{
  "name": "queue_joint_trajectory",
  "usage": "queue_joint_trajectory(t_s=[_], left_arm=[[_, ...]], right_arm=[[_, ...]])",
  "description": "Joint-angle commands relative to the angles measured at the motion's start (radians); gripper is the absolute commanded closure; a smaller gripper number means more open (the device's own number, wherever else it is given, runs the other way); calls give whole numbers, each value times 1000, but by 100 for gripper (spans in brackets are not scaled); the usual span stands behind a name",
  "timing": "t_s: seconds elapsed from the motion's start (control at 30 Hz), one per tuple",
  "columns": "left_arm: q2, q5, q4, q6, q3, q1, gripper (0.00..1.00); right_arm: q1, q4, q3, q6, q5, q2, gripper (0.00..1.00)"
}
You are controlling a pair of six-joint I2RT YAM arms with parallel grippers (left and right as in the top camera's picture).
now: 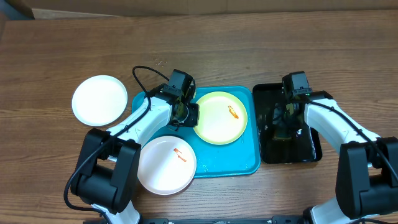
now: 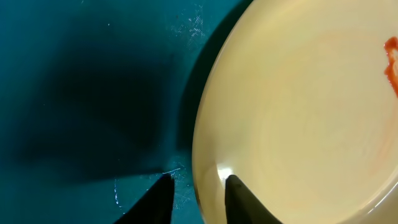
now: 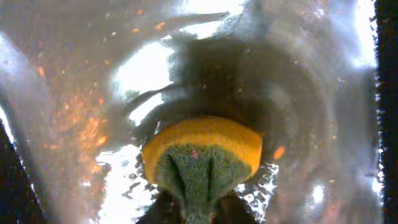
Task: Clean dirty plates on tray and stack at the side
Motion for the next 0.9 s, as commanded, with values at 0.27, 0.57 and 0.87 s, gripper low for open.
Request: queue_joint_trajectory(t_s=[0.27,0.57,0.87], left_arm=[[8,-34,14,-3,14,0,69],[8,-33,14,-3,14,0,70],[8,-37,15,-2,14,0,67]], right_arm=[[-5,49,4,-1,39,-8,36],[-5,118,-28,-1,39,-8,80],[-5,-132,125,-2,15,-9,16]])
